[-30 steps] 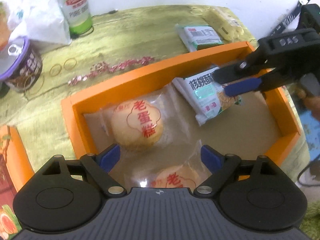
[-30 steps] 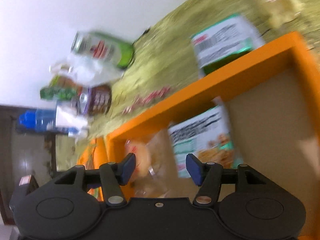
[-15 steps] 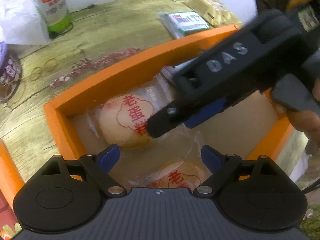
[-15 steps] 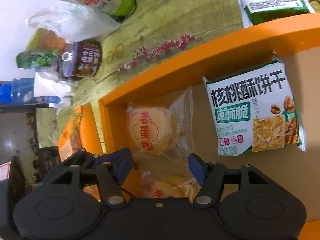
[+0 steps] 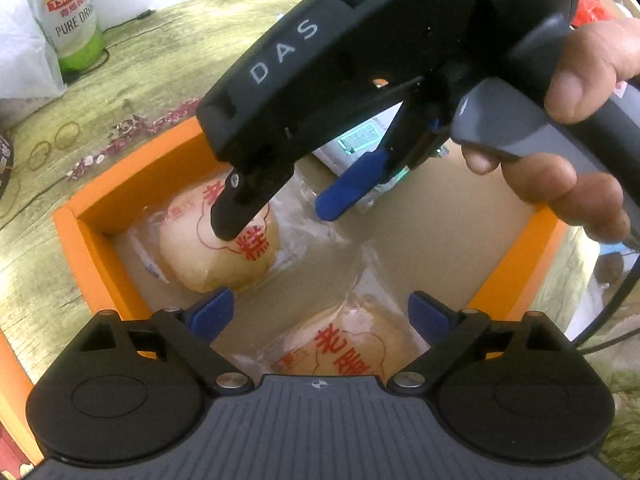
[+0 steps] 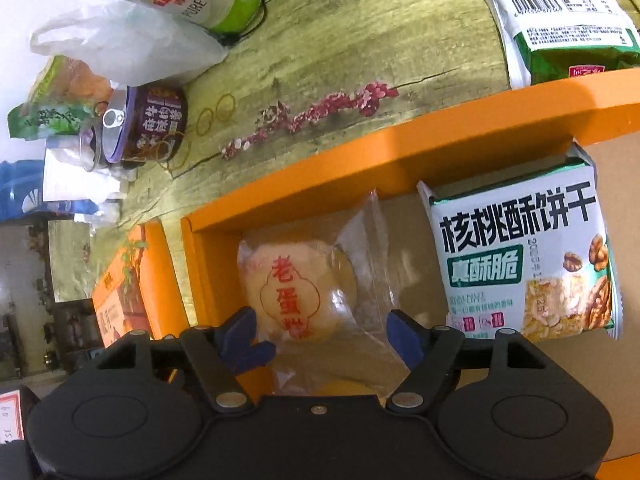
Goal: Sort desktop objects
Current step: 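Withdraw both grippers up from the tray beside the wrapped cakes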
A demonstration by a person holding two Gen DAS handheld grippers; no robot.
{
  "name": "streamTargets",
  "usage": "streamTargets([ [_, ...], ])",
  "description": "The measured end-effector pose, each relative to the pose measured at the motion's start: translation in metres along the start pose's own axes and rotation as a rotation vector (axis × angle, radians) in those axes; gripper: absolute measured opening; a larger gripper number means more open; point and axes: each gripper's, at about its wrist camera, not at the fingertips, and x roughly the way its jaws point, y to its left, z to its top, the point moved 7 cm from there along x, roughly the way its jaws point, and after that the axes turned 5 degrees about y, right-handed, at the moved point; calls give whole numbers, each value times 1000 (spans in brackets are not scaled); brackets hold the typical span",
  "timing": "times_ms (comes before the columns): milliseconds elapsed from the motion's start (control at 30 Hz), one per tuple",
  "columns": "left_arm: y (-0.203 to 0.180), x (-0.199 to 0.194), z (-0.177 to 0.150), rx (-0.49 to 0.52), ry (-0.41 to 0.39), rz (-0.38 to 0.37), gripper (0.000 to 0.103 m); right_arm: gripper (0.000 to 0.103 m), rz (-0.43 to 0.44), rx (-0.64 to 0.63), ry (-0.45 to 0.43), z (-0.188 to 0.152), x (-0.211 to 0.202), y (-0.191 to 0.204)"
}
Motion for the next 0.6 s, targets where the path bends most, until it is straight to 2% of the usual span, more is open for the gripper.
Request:
streamTargets([
  [167,6,-17,-8,-15,-17,3,95,71,35,-16,-44,-12,-27,5],
  [300,4,-28,-27,-21,-1,-33,95,71,30,8,-44,-38,-42,-12],
  [467,-9,-21,-50,15,65,-48,95,71,28,80,42,-72,-17,-38],
  [600,-18,-14,-59,13,91,-61,95,66,36,82,88,-81,4,-42],
])
